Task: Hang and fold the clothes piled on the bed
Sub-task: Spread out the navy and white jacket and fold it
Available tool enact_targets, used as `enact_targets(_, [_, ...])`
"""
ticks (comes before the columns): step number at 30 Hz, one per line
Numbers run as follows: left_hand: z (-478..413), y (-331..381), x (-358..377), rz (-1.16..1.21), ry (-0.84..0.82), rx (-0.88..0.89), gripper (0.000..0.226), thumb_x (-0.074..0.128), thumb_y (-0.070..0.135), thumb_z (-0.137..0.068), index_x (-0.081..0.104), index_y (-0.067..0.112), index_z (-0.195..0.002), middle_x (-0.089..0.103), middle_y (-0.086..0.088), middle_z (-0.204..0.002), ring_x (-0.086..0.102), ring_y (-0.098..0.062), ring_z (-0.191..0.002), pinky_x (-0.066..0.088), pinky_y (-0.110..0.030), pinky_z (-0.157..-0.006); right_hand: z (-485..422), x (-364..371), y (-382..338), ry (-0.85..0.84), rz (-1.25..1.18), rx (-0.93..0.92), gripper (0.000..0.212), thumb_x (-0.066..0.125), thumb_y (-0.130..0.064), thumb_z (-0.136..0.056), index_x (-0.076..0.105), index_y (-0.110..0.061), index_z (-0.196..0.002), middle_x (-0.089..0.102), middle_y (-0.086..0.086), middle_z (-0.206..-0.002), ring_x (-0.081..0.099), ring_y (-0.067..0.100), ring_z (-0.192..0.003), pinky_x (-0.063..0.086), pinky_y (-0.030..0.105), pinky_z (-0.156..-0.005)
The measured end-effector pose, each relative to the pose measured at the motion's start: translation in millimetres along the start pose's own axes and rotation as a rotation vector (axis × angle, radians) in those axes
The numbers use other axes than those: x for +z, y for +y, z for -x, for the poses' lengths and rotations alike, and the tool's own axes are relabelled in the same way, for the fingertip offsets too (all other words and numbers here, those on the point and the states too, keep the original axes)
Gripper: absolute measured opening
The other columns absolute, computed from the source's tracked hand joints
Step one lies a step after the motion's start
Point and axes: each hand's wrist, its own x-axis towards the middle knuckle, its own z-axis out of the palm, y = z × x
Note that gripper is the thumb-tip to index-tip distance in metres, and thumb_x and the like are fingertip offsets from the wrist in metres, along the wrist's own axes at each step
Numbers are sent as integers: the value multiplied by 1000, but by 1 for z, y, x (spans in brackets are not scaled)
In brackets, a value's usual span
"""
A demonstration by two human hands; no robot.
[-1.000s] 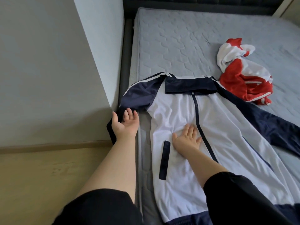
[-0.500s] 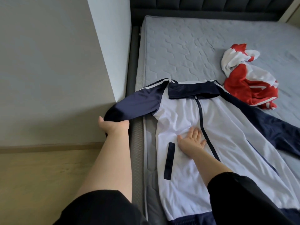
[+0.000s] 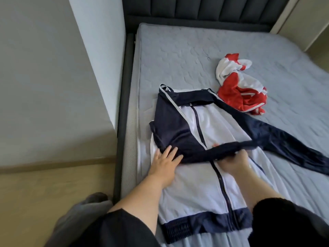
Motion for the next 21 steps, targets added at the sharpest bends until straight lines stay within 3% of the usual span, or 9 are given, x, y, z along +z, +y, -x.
enact_targets(2, [0, -5, 0, 19, 52, -28, 66, 43, 18, -93, 15, 28, -151, 0, 0, -161, -7, -18, -147, -1, -49, -115, 4, -16, -13, -43, -96, -80, 51, 23, -33, -101, 32, -12, -147, 30, 15, -153, 36, 34, -137, 40, 46, -99])
enact_targets(4, [-2, -11, -4, 85, 88, -92, 55, 36, 22, -97, 21, 27, -150, 8, 1, -160, -1, -16, -147, 3, -47, -116, 8, -33, -21, -133, -70, -139, 38, 31, -25, -98, 53, -15, -127, 39, 12, -149, 41, 33, -133, 40, 47, -101])
enact_targets(6, [-2, -13, -8, 105, 121, -143, 53, 38, 24, -97, 26, 25, -148, 21, 0, -155, 10, -18, -145, 9, -45, -116, 10, -41, -25, -140, -139, -160, 27, 37, -23, -95, 59, -14, -109, 45, 7, -146, 45, 28, -130, 39, 47, -99])
enact_targets(9, [-4, -9, -14, 92, 210, -151, 51, 45, 21, -93, 37, 25, -143, 44, 0, -132, 34, -21, -127, 24, -37, -109, 12, -40, -26, -173, -222, -152, 48, 49, -43, -91, 51, -18, -131, 48, 9, -141, 44, 31, -130, 33, 46, -106])
enact_targets(11, [-4, -8, -19, 74, 244, -125, 46, 50, 18, -90, 48, 26, -135, 49, 2, -118, 40, -20, -115, 26, -34, -106, 24, -32, -28, -188, -252, -142, 62, 62, -52, -82, 53, -16, -132, 56, 11, -132, 50, 32, -125, 31, 45, -111])
enact_targets(13, [-3, -4, -22, 38, 266, -119, 42, 54, 15, -86, 54, 25, -127, 49, 3, -112, 41, -20, -111, 24, -35, -108, 32, -30, -33, -223, -231, -176, 49, 66, -42, -83, 61, -15, -124, 65, 11, -121, 59, 30, -115, 40, 44, -105])
enact_targets(17, [-2, 16, -22, -18, 269, -51, 37, 55, 13, -84, 53, 21, -120, 47, 3, -114, 40, -20, -115, 14, -45, -114, 37, -39, -33, -206, -6, -220, 21, 49, -4, -85, 63, -7, -100, 69, 8, -95, 63, 26, -94, 49, 37, -93])
enact_targets(19, [2, 32, -19, -71, 223, 44, 33, 52, 9, -83, 52, 21, -114, 47, 3, -112, 40, -20, -114, 12, -45, -115, 37, -52, -29, -102, 172, -197, 19, 44, -1, -87, 59, -5, -97, 62, 11, -89, 59, 25, -89, 46, 36, -95])
enact_targets(21, [6, 45, -17, -107, 240, 104, 28, 52, 6, -81, 54, 21, -105, 50, 1, -104, 45, -21, -105, 22, -41, -111, 35, -73, -29, -5, 180, -171, 13, 46, -4, -89, 57, -8, -95, 58, 9, -89, 56, 25, -85, 45, 35, -91])
